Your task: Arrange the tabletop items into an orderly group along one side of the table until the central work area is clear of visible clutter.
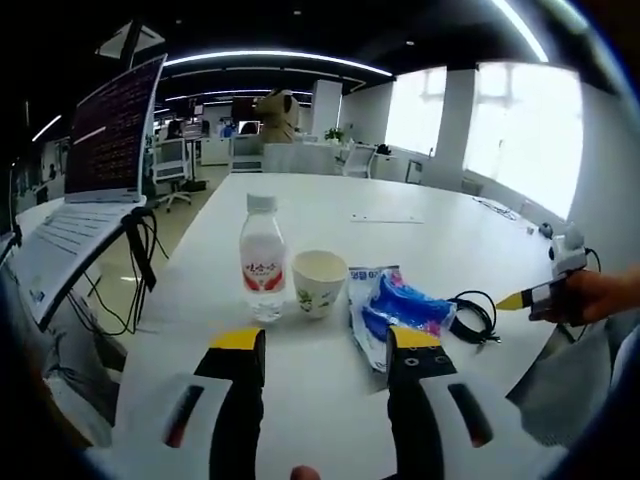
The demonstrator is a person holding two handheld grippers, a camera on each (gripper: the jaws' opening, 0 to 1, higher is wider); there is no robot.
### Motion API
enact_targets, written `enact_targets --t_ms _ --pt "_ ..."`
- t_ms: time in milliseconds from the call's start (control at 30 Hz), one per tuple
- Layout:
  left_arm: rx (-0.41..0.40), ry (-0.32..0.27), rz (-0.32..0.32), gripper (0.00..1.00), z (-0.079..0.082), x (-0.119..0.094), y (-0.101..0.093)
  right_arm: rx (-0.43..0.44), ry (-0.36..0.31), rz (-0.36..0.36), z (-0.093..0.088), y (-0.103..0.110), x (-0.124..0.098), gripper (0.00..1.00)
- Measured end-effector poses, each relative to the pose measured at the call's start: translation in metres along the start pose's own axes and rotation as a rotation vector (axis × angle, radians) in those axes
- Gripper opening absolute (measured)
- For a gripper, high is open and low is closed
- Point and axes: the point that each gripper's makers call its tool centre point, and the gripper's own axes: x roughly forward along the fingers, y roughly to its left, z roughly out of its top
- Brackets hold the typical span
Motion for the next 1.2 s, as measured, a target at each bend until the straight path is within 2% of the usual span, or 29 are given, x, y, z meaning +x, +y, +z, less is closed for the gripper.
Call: enact_targets --t_ms 200,533,1200 --pt "0.003 0.004 -0.008 0.48 -0.002 0.002 -0.001 0.011 0.027 0.044 -0.01 0.019 0.015 0.24" --pt "-0.003 0.0 -0.007 0.48 -0.001 0.002 -0.001 -0.003 0.046 0.099 -0.01 0.047 0.034 0.25" --pt "-0.005 0.004 -0.011 0.48 0.0 0.004 0.0 0.008 0.072 0.121 -0.005 0.069 0.058 0.29"
